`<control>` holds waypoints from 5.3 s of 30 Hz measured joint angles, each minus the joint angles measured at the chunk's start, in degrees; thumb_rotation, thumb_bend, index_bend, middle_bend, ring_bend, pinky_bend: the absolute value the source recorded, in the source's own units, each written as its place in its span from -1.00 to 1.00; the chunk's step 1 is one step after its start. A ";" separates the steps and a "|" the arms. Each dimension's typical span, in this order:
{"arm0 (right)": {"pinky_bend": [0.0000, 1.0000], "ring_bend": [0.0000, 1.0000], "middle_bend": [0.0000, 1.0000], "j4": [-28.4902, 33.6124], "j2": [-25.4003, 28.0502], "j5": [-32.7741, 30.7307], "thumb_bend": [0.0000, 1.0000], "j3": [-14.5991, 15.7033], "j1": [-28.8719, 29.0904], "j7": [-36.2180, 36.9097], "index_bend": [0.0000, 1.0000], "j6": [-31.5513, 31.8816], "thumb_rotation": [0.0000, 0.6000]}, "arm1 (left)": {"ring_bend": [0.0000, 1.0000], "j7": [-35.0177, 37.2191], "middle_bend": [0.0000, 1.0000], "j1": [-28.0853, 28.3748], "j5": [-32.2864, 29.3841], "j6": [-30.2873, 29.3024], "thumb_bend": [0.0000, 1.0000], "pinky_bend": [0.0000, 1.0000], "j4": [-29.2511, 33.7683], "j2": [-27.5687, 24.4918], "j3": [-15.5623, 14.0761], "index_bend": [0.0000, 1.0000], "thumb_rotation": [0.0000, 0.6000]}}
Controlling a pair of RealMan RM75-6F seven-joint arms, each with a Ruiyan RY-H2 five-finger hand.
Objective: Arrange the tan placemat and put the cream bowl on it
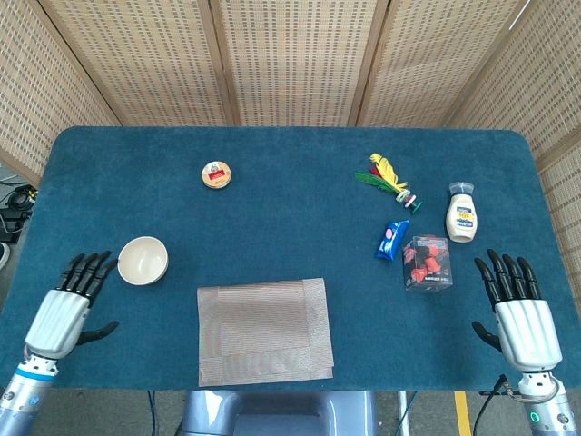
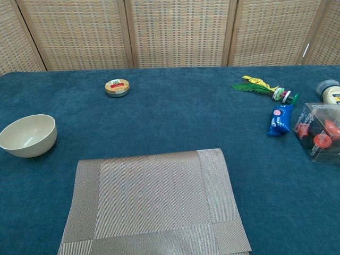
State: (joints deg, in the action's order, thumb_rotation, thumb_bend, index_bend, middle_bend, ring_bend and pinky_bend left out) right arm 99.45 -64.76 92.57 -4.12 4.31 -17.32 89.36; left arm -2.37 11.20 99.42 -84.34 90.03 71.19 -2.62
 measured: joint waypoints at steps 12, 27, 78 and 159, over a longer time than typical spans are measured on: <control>-1.00 -1.00 -1.00 0.06 -0.15 -0.57 -1.00 -0.03 0.22 -0.07 -1.00 -0.62 1.00 | -1.00 7.69 -1.00 8.46 18.07 5.11 -0.52 -1.00 -18.31 12.71 -8.26 -0.11 1.00; -1.00 -1.00 -1.00 0.30 0.09 -0.61 -1.00 0.03 0.21 0.35 -1.00 -0.61 1.00 | -1.00 7.03 -1.00 9.68 20.45 6.57 -0.52 -1.00 -26.65 19.12 -12.24 -0.09 1.00; -1.00 -1.00 -1.00 0.63 0.67 -0.96 -1.00 0.06 0.30 1.38 -1.00 -0.78 1.00 | -1.00 4.22 -1.00 13.12 16.69 8.73 -0.28 -1.00 -26.41 23.46 -14.25 -0.09 1.00; -1.00 -1.00 -1.00 -0.67 -1.00 -3.59 -1.00 -0.25 1.44 -0.96 -1.00 -3.21 1.00 | -1.00 -3.11 -1.00 29.08 -52.48 30.01 -1.00 -1.00 -23.11 21.48 25.27 -1.00 1.00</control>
State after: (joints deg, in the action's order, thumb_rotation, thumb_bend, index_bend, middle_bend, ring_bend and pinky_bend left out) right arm 98.78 -65.75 88.98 -4.37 5.75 -18.28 86.16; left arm -5.48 40.28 46.94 -54.33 66.91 92.68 22.64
